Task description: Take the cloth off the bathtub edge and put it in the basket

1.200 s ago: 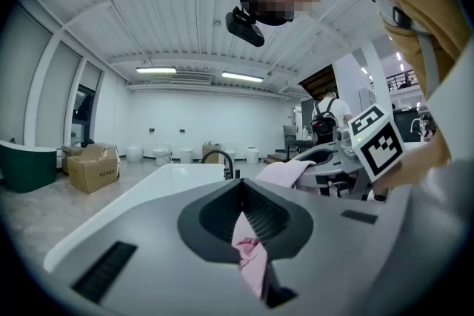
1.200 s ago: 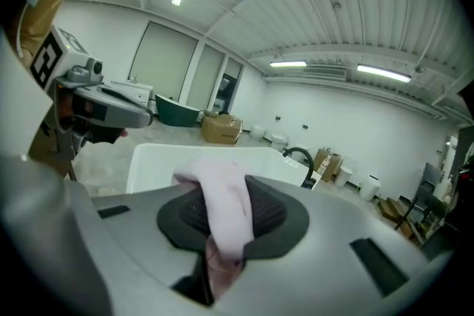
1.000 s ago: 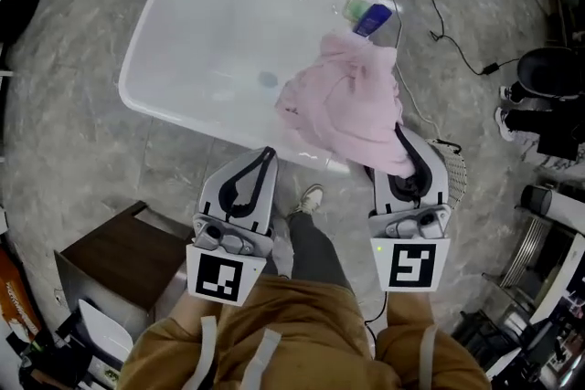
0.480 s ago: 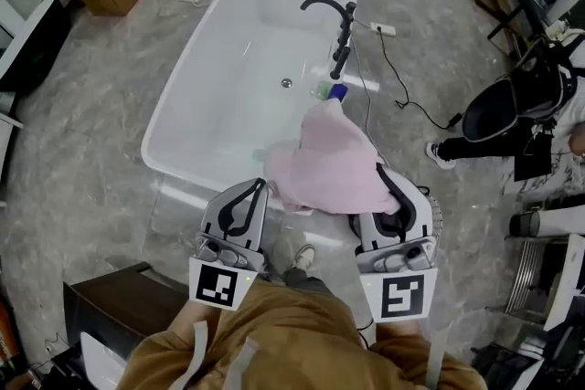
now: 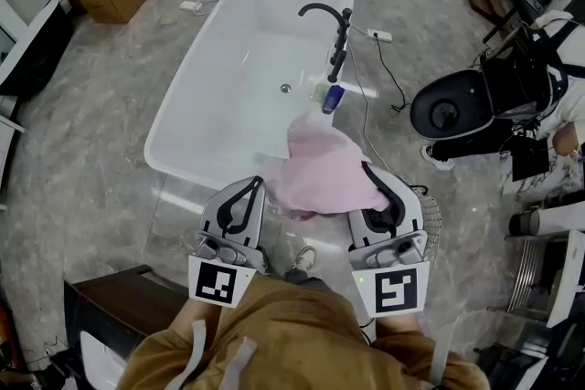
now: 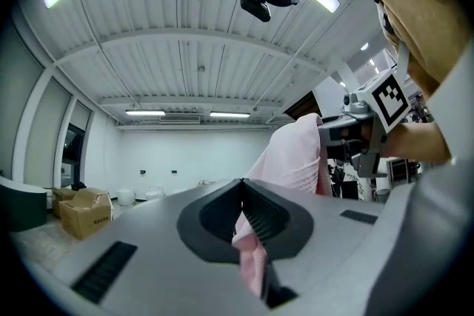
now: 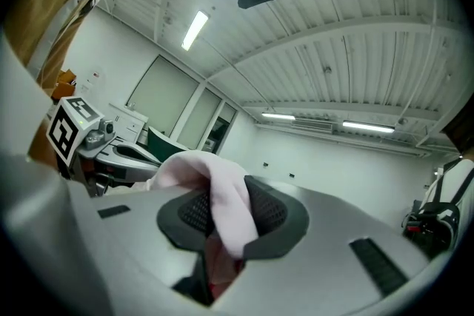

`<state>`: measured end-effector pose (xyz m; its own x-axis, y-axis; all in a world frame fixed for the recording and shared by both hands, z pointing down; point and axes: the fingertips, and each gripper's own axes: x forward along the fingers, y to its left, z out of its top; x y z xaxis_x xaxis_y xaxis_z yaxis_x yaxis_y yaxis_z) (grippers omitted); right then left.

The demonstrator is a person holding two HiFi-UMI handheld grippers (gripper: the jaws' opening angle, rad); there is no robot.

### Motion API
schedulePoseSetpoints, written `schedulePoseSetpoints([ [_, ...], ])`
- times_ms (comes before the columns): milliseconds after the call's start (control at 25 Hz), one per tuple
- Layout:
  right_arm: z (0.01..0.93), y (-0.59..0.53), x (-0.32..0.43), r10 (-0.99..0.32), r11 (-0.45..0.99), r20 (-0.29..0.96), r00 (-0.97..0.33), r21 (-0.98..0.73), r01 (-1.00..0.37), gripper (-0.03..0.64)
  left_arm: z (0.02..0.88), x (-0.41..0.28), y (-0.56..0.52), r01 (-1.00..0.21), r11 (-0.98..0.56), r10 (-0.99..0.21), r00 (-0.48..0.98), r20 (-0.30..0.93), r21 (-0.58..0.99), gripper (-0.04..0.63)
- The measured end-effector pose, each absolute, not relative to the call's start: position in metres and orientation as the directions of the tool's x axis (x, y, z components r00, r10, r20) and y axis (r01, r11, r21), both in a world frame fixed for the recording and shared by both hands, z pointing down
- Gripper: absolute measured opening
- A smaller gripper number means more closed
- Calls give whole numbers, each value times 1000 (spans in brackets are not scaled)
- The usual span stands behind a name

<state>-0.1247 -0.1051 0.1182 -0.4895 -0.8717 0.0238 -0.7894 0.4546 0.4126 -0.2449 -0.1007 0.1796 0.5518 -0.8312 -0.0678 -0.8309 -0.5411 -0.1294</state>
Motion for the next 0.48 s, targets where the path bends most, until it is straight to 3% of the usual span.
schedulePoseSetpoints([
  [480, 79, -33, -99, -956, 241, -49, -288, 426, -872, 81, 175, -245, -56, -744, -661, -733, 668, -127, -96, 6],
])
